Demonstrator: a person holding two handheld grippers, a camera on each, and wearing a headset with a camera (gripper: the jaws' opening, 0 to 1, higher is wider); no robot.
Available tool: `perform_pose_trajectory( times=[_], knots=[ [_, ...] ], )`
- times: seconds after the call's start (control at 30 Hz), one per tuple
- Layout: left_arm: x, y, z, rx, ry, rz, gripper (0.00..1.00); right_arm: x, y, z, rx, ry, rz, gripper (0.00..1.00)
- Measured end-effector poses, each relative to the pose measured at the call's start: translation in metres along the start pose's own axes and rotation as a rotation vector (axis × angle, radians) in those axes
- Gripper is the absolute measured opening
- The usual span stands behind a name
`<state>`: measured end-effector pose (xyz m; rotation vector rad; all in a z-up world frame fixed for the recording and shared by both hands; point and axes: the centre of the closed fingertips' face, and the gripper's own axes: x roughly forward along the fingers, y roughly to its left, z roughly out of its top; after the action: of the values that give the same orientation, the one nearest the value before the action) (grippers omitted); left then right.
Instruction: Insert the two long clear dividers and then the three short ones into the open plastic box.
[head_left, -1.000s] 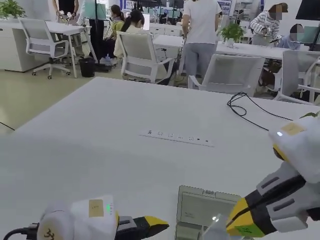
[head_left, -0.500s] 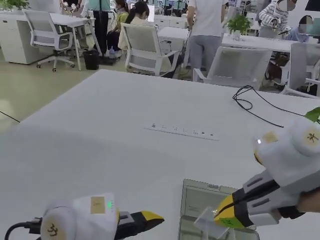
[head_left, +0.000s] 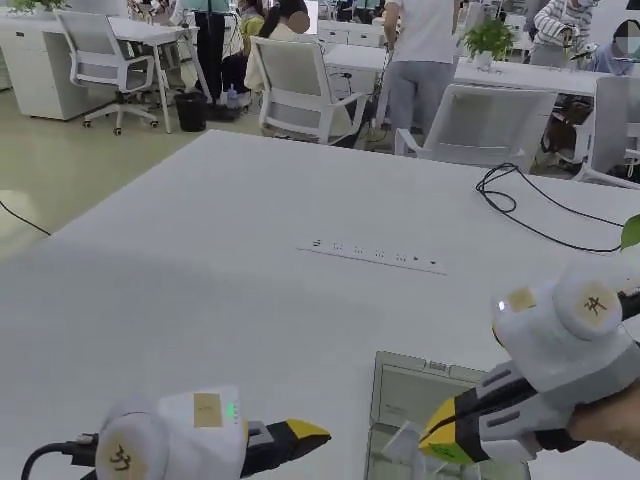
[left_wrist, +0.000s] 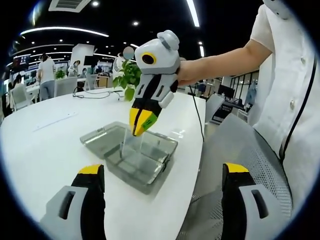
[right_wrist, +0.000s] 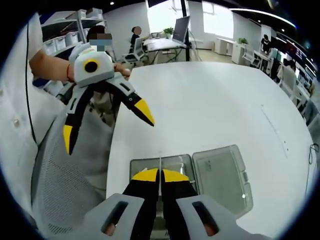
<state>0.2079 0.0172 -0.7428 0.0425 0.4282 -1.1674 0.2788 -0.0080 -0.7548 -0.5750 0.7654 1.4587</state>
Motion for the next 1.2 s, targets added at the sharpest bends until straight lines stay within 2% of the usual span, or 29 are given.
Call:
perform_pose_trajectory(
  times=[0.3, 0.6, 0.83, 1.2],
  knots=[
    [-0.001, 0.0, -0.002, -0.009, -0.001, 0.007, 1.0, 0.005, -0.001, -0.003, 0.008, 0.004, 0.005, 0.03],
    [0.0, 0.0, -0.002, -0.015, -0.003, 0.008, 0.99, 0.01, 0.001, -0.005, -0.027, 0.01, 0.005, 0.03],
    [0.003, 0.0, -0.001, -0.018, -0.002, 0.003, 0.99, 0.019, 0.002, -0.004, -0.056, 0.02, 0.019, 0.03],
    [0.004, -0.001, 0.0, -0.025, -0.004, -0.001, 0.99, 0.033, 0.001, -0.012, -0.053, 0.035, 0.033, 0.03]
  ],
)
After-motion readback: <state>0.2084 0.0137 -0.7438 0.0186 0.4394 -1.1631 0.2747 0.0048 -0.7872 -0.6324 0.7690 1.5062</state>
